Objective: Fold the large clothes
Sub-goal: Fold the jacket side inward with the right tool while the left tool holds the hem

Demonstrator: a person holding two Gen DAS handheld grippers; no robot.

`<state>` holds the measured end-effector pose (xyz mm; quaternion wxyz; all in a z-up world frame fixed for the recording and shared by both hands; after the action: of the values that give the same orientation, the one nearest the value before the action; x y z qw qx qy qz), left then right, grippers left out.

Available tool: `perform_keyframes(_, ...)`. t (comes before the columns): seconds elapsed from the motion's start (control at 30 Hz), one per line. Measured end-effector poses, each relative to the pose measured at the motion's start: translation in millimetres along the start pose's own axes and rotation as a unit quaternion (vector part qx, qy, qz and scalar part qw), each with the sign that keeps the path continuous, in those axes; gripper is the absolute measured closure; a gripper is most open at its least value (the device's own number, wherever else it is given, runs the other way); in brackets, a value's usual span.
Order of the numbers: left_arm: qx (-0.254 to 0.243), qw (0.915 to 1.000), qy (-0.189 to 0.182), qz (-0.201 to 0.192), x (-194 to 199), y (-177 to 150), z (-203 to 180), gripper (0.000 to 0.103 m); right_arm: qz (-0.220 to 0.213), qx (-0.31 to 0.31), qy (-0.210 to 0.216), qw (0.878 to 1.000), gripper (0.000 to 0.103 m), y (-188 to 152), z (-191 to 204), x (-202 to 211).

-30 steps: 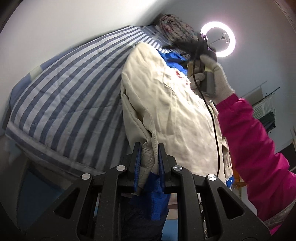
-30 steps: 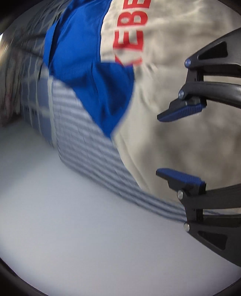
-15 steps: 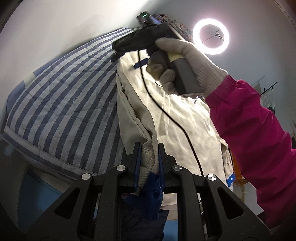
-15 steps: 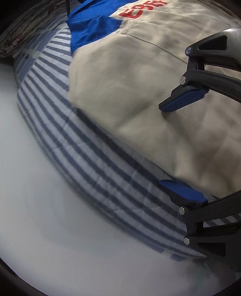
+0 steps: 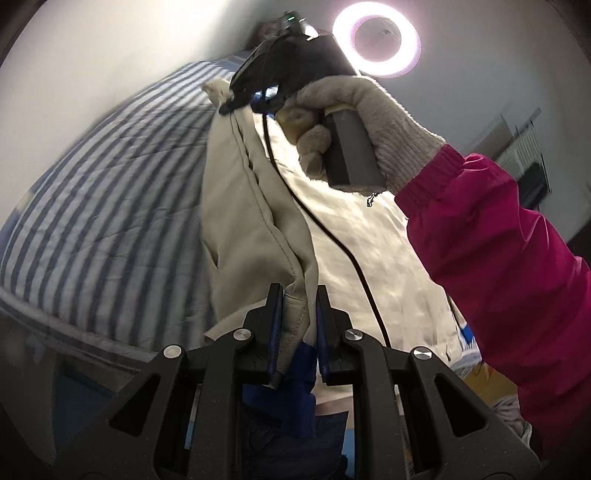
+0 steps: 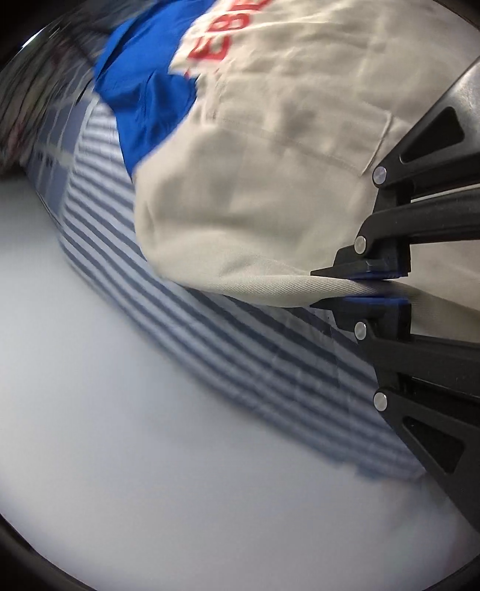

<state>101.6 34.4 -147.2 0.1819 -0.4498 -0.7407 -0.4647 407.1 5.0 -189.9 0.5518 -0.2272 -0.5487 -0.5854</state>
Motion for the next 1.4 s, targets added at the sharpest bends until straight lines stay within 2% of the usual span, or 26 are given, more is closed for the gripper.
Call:
perform_keyframes(0.1, -0.030, 0.9995, 0.000, 0.011, -15, -3, -21, 0.089, -0.047, -0.045, 0.049, 0.997, 0.099, -13, -38, 37)
perform_keyframes(0.2, -0.059, 0.9977, -0.001, 0.033, -33, -11, -45, 0.088, -0.091, -0.089, 0.082, 0.988, 0.099, -43, -84, 71)
perform_keyframes(0.37, -0.094, 0.9936, 0.002, 0.062, -55, -25, -68, 0.088, -0.129, -0.177, 0.124, 0.968, 0.099, -93, -158, 89)
perform_keyframes(0.43, -0.100, 0.9921, -0.003, 0.076, -63, -30, -72, 0.088, -0.124, -0.204, 0.124, 0.963, 0.099, -111, -188, 81)
perform_keyframes(0.5, -0.095, 0.9916, -0.015, 0.086, -66, -33, -74, 0.086, -0.106, -0.215, 0.098, 0.966, 0.099, -118, -211, 68)
perform_keyframes(0.6, -0.074, 0.9886, -0.062, 0.116, -65, -33, -68, 0.084, -0.089, -0.230, 0.066, 0.967, 0.098, -131, -229, 57)
perform_keyframes(0.63, -0.070, 0.9875, -0.074, 0.120, -60, -33, -66, 0.084, -0.089, -0.237, 0.072, 0.965, 0.098, -133, -233, 56)
perform_keyframes(0.67, -0.068, 0.9876, -0.078, 0.118, -54, -33, -64, 0.084, -0.089, -0.242, 0.078, 0.963, 0.096, -135, -236, 56)
perform_keyframes(0.73, -0.062, 0.9890, -0.080, 0.108, -40, -28, -52, 0.083, -0.089, -0.244, 0.074, 0.963, 0.075, -138, -239, 64)
perform_keyframes(0.77, -0.056, 0.9902, -0.077, 0.102, -36, -24, -42, 0.083, -0.092, -0.240, 0.072, 0.964, 0.072, -137, -241, 68)
perform_keyframes(0.9, -0.041, 0.9961, -0.028, 0.073, -21, -7, -14, 0.083, -0.097, -0.190, 0.051, 0.976, 0.071, -153, -227, 98)
perform_keyframes(1.07, -0.043, 0.9976, 0.014, 0.052, -38, 13, -2, 0.083, -0.107, -0.106, 0.043, 0.988, 0.071, -190, -181, 135)
perform_keyframes(1.17, -0.063, 0.9947, 0.000, 0.082, -63, 3, -9, 0.083, -0.117, -0.064, 0.035, 0.990, 0.071, -205, -152, 138)
perform_keyframes(1.27, -0.103, 0.9850, 0.012, 0.138, -84, -30, -16, 0.083, -0.105, -0.032, 0.029, 0.994, 0.071, -214, -132, 126)
perform_keyframes(1.33, -0.118, 0.9786, 0.015, 0.168, -89, -54, -15, 0.084, -0.089, -0.010, 0.015, 0.996, 0.071, -218, -122, 113)
perform_keyframes(1.4, -0.117, 0.9783, -0.002, 0.171, -77, -58, -12, 0.083, -0.069, 0.002, -0.002, 0.998, 0.071, -222, -119, 97)
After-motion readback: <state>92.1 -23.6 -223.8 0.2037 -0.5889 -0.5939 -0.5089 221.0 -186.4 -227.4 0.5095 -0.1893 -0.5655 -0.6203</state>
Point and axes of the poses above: each gripper's, at about its wrist camera, not at the fingertips, and x roughly against the way its jaws point, z to its left, y to its top, the point moved 2 cm from there along -x, roughly the way its jaws point, and after that the axes turned 2 degrees about x, right-handed, at the moved point
